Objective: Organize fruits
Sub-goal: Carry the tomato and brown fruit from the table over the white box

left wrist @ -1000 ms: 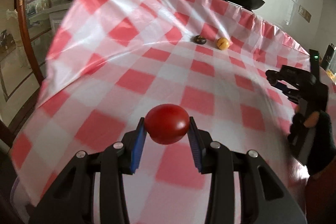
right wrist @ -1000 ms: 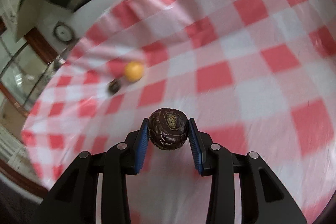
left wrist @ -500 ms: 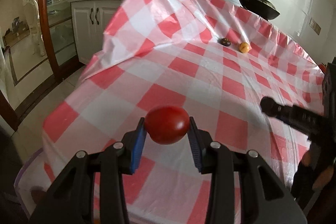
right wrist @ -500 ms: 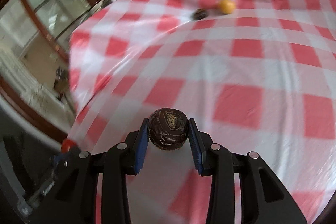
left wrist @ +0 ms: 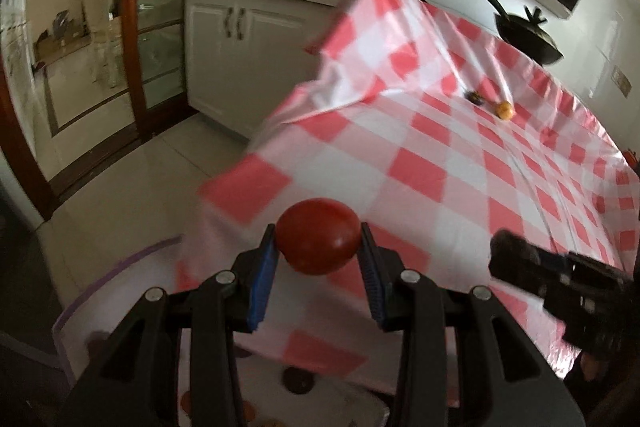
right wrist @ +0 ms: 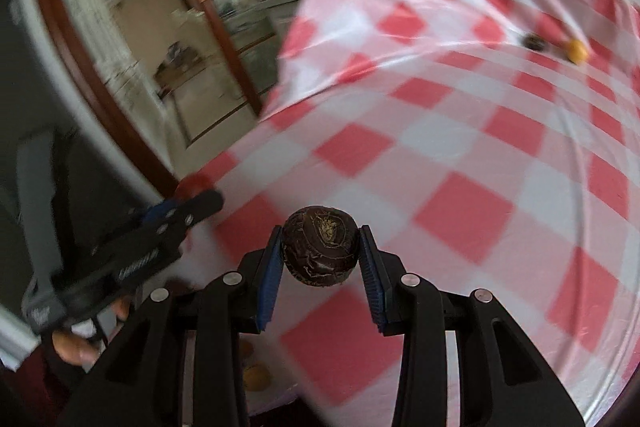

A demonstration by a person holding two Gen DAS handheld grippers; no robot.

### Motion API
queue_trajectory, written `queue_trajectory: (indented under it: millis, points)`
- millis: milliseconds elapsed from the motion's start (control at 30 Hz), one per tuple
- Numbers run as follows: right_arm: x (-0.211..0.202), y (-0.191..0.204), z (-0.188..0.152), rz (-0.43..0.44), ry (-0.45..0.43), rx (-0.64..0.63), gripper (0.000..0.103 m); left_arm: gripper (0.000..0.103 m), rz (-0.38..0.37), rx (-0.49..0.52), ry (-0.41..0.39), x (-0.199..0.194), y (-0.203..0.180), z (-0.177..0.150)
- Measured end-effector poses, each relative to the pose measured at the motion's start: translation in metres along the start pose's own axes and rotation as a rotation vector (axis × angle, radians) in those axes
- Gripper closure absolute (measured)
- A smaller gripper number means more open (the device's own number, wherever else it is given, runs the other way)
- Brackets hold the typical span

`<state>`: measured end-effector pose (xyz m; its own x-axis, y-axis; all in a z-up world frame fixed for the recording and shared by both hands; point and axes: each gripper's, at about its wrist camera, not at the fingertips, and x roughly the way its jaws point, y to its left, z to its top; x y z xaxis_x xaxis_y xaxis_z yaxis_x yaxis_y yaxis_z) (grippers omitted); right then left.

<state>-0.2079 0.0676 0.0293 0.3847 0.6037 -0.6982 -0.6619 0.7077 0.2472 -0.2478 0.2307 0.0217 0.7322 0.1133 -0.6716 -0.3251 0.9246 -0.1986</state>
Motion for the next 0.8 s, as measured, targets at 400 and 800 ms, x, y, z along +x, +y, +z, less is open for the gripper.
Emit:
queue_trajectory:
  millis: [400, 800]
  points:
    - [0.029, 0.113, -0.054, 0.081, 0.124, -0.406, 0.066, 0.063, 0.093, -0.108, 0.003, -0.039, 0.090, -0.049]
    - [0.094, 0.141, -0.115, 0.057, 0.366, -0.600, 0.066, 0.063, 0.223, -0.274, 0.264, 0.010, 0.153, -0.127]
